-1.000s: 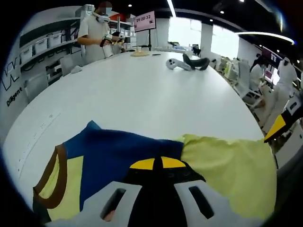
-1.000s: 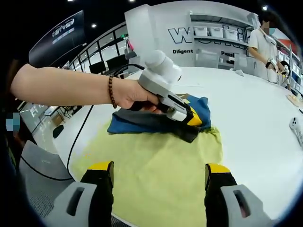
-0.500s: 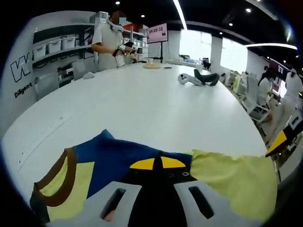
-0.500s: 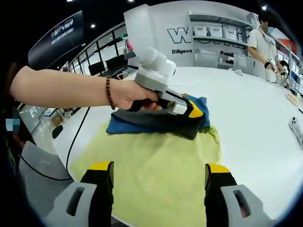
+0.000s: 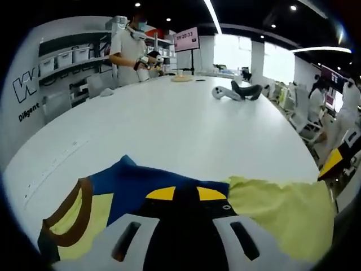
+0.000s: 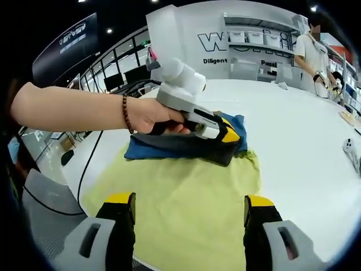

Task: Fold the garment on the visible template until the final outline fits inside the template.

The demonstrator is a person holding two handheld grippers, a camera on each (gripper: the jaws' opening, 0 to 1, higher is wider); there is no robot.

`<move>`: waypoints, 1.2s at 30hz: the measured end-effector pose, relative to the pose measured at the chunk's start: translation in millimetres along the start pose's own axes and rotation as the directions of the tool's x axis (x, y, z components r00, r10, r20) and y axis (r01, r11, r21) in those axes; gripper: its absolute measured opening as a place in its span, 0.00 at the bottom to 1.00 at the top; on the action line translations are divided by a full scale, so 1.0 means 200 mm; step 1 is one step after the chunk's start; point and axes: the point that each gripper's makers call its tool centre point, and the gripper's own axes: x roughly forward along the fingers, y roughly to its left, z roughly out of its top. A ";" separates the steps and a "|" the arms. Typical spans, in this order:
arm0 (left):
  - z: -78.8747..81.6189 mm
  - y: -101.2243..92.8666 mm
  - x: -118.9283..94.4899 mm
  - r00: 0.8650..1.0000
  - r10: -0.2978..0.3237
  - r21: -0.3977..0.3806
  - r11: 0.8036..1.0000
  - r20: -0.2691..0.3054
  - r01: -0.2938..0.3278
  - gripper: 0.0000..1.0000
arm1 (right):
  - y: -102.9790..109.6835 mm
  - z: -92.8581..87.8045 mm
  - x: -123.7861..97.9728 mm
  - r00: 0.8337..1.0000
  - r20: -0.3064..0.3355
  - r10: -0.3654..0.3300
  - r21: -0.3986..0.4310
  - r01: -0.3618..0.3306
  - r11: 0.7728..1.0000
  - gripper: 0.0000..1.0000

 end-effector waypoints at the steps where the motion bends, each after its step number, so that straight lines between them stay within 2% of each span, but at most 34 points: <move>1: 0.00 0.00 -0.02 1.000 0.001 0.002 1.000 0.002 -0.001 0.13 | 0.00 0.00 0.00 1.000 0.000 0.001 -0.001 -0.001 1.000 0.77; 5: 0.05 0.01 -0.11 0.998 0.024 -0.038 0.999 0.058 -0.022 0.11 | 0.00 0.01 0.01 1.000 0.002 0.003 -0.007 -0.003 1.000 0.77; 7: 0.05 0.02 -0.14 0.997 0.025 -0.049 0.999 0.069 -0.022 0.15 | 0.00 0.02 0.01 1.000 0.004 0.002 -0.011 -0.002 1.000 0.76; 11: 0.04 0.03 -0.23 0.997 0.035 -0.030 0.999 0.069 -0.033 0.16 | 0.00 0.03 0.00 1.000 0.006 0.003 -0.017 -0.003 1.000 0.76; 23: -0.02 0.03 -0.44 0.995 0.059 -0.043 0.997 0.080 -0.056 0.19 | -0.02 0.07 0.00 1.000 0.009 -0.004 -0.041 0.005 0.999 0.76; 25: -0.03 0.03 -0.48 0.993 0.078 -0.046 0.996 0.084 -0.075 0.22 | -0.03 0.07 0.00 1.000 0.009 -0.005 -0.041 0.006 0.999 0.76; 26: -0.03 0.05 -0.51 0.989 0.114 -0.044 0.993 0.091 -0.110 0.25 | -0.03 0.07 0.00 1.000 0.009 -0.007 -0.041 0.007 0.999 0.76; 33: -0.06 0.03 -0.66 0.982 0.161 -0.047 0.986 0.102 -0.157 0.28 | -0.05 0.07 -0.02 1.000 0.007 -0.016 -0.046 0.016 0.999 0.76; 36: -0.08 0.02 -0.74 0.977 0.183 -0.079 0.981 0.106 -0.175 0.32 | -0.06 0.07 -0.02 1.000 0.008 -0.021 -0.046 0.022 0.999 0.76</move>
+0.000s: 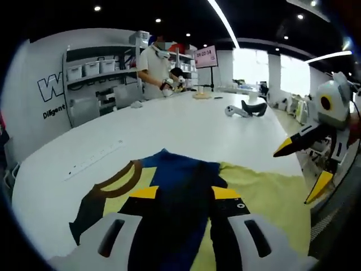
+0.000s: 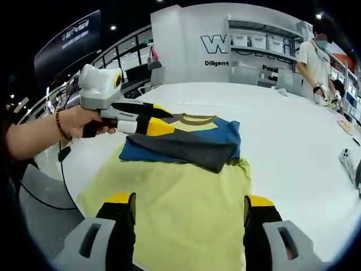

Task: Fold the garment on the visible template until the final outline fits inside the template.

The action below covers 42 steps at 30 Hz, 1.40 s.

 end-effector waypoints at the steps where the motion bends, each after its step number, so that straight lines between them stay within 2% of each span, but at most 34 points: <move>1: 0.01 0.03 -0.04 0.999 0.049 -0.031 0.998 0.020 -0.048 0.33 | 0.00 0.00 0.00 1.000 0.001 0.001 -0.001 -0.001 1.000 0.76; 7: -0.03 0.04 -0.19 0.996 0.088 -0.036 0.995 -0.004 -0.089 0.40 | 0.00 -0.01 -0.01 1.000 -0.006 0.005 -0.006 -0.005 1.000 0.75; 9: -0.03 0.04 -0.25 0.995 0.101 -0.030 0.994 0.007 -0.101 0.40 | 0.00 -0.02 -0.02 1.000 -0.011 0.008 -0.003 -0.008 1.000 0.73; 14: -0.07 0.04 -0.36 0.992 0.129 -0.069 0.989 -0.006 -0.130 0.43 | -0.01 -0.03 -0.03 1.000 -0.011 -0.002 0.002 0.002 1.000 0.74; 17: -0.11 0.03 -0.43 0.989 0.144 -0.086 0.986 -0.013 -0.145 0.43 | -0.02 -0.04 -0.03 1.000 -0.014 -0.003 0.006 0.003 1.000 0.74; 20: -0.15 0.03 -0.48 0.987 0.159 -0.094 0.982 -0.028 -0.161 0.42 | -0.01 -0.04 -0.05 1.000 -0.011 0.015 0.038 -0.014 0.999 0.69; 21: -0.19 0.03 -0.51 0.985 0.169 -0.125 0.977 -0.043 -0.173 0.41 | -0.01 -0.04 -0.05 1.000 -0.011 0.011 0.037 -0.011 0.999 0.70; 23: -0.23 0.02 -0.55 0.984 0.163 -0.146 0.974 -0.068 -0.172 0.39 | -0.02 -0.05 -0.05 1.000 -0.023 0.003 0.026 -0.003 1.000 0.70; 25: -0.28 0.03 -0.58 0.979 0.183 -0.159 0.968 -0.086 -0.194 0.41 | -0.02 -0.06 -0.04 1.000 -0.029 0.007 0.032 -0.006 0.999 0.70; 29: -0.36 -0.01 -0.65 0.977 0.176 -0.163 0.967 -0.118 -0.194 0.41 | -0.01 -0.10 -0.05 0.998 -0.063 0.011 0.027 -0.009 1.000 0.68; 32: -0.43 -0.03 -0.70 0.974 0.153 -0.121 0.977 -0.170 -0.174 0.41 | -0.01 -0.12 -0.04 0.996 -0.083 0.009 0.029 -0.007 1.000 0.69; 37: -0.48 -0.05 -0.74 0.972 0.140 -0.130 0.977 -0.190 -0.166 0.40 | -0.02 -0.13 -0.05 0.996 -0.091 0.007 0.026 -0.004 1.000 0.69; 42: -0.50 -0.09 -0.78 0.970 0.136 -0.130 0.978 -0.201 -0.164 0.39 | -0.03 -0.15 -0.06 0.995 -0.096 -0.002 0.023 0.004 1.000 0.69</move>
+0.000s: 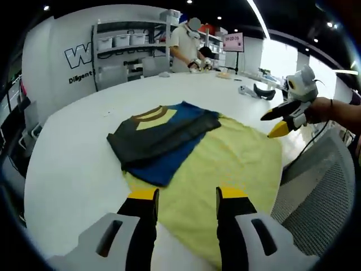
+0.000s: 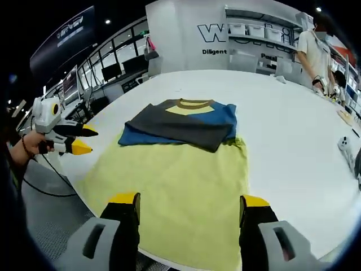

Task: Fold the garment on the visible template until the final outline fits inside the template.

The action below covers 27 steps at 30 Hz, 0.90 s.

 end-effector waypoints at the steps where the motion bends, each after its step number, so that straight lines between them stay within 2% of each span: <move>1: -0.01 -0.01 0.00 1.000 -0.002 0.000 1.000 -0.007 0.002 0.39 | -0.01 -0.01 0.00 1.000 -0.003 -0.007 0.003 0.007 1.000 0.69; 2: -0.02 -0.02 -0.01 1.000 -0.006 0.002 1.000 -0.019 0.006 0.38 | -0.02 -0.01 -0.01 1.000 -0.006 -0.025 0.012 0.025 1.000 0.70; 9: -0.11 -0.08 -0.04 0.997 -0.014 -0.005 1.000 -0.081 0.014 0.38 | -0.03 -0.05 -0.01 0.999 -0.025 -0.023 0.012 0.023 1.000 0.69; 13: -0.20 -0.12 -0.07 0.988 -0.031 -0.006 1.000 -0.152 0.030 0.37 | -0.04 -0.07 -0.03 0.999 -0.026 -0.045 -0.001 0.045 0.999 0.69; 16: -0.22 -0.12 -0.07 0.988 -0.027 0.005 1.000 -0.154 0.028 0.37 | -0.05 -0.09 -0.03 0.999 -0.032 -0.042 -0.004 0.041 0.999 0.68; 17: -0.25 -0.13 -0.08 0.983 -0.036 -0.014 0.999 -0.178 0.034 0.37 | -0.05 -0.10 -0.03 0.998 -0.041 -0.043 0.000 0.043 0.999 0.67; 19: -0.27 -0.13 -0.09 0.982 -0.030 -0.018 0.999 -0.184 0.027 0.36 | -0.06 -0.15 -0.04 0.995 -0.080 -0.052 -0.013 0.051 0.999 0.67; 21: -0.27 -0.14 -0.10 0.982 -0.029 -0.017 1.000 -0.188 0.026 0.36 | -0.06 -0.16 -0.04 0.995 -0.089 -0.055 -0.017 0.053 0.998 0.67; 23: -0.32 -0.15 -0.12 0.973 -0.037 -0.013 0.999 -0.229 0.035 0.36 | -0.06 -0.18 -0.04 0.993 -0.105 -0.058 -0.014 0.057 0.998 0.66; 24: -0.36 -0.17 -0.13 0.962 -0.046 -0.029 0.999 -0.270 0.039 0.34 | -0.07 -0.19 -0.04 0.992 -0.114 -0.061 -0.012 0.060 0.998 0.66; 26: -0.36 -0.17 -0.13 0.963 -0.041 -0.038 0.999 -0.267 0.032 0.32 | -0.07 -0.21 -0.05 0.991 -0.117 -0.069 -0.013 0.067 0.998 0.64; 27: -0.38 -0.18 -0.13 0.959 -0.051 -0.047 0.998 -0.278 0.039 0.33 | -0.08 -0.22 -0.05 0.990 -0.124 -0.070 -0.016 0.069 0.997 0.63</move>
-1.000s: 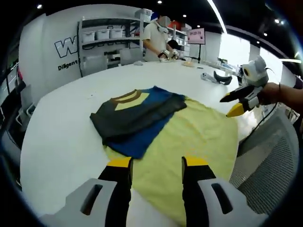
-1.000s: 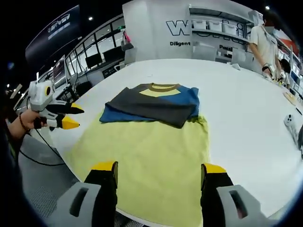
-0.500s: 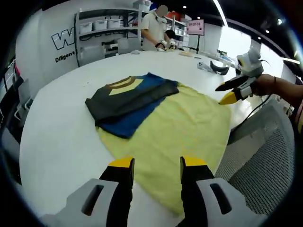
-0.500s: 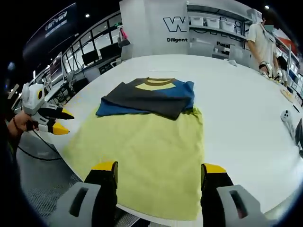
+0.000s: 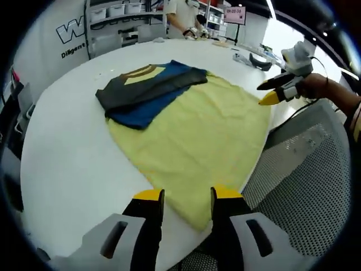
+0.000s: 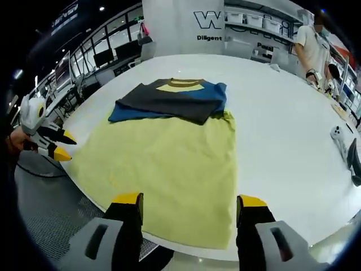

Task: Fold the garment on the visible template until the final outline fits inside the template.

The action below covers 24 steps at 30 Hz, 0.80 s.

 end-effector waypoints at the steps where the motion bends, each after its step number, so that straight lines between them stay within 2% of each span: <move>1: -0.02 -0.01 0.00 1.000 -0.007 -0.010 1.000 -0.018 0.007 0.33 | -0.01 -0.01 0.00 1.000 -0.009 -0.002 -0.003 0.001 1.000 0.62; 6: -0.03 -0.01 0.00 1.000 0.003 -0.024 1.000 -0.026 -0.004 0.32 | -0.03 -0.07 -0.01 0.999 -0.048 -0.015 0.000 0.015 1.000 0.57; 8: -0.05 0.00 -0.01 0.999 0.018 -0.032 0.999 -0.039 -0.019 0.30 | -0.05 -0.09 -0.02 0.998 -0.052 -0.027 0.020 0.028 0.999 0.53; 10: -0.07 -0.02 -0.01 0.999 0.006 -0.020 1.000 -0.052 -0.007 0.30 | -0.06 -0.11 -0.02 0.997 -0.065 -0.028 0.018 0.030 0.999 0.48; 14: -0.11 -0.02 -0.01 0.997 0.002 -0.065 0.998 -0.075 -0.007 0.30 | -0.06 -0.14 -0.02 0.996 -0.083 -0.032 0.031 0.035 0.999 0.45; 20: -0.13 -0.03 0.00 0.997 0.006 -0.075 0.997 -0.080 -0.012 0.29 | -0.07 -0.17 -0.03 0.994 -0.100 -0.041 0.015 0.043 0.999 0.42; 24: -0.14 -0.04 0.00 0.996 0.006 -0.092 0.996 -0.087 -0.014 0.25 | -0.08 -0.19 -0.03 0.993 -0.111 -0.041 0.041 0.046 0.998 0.39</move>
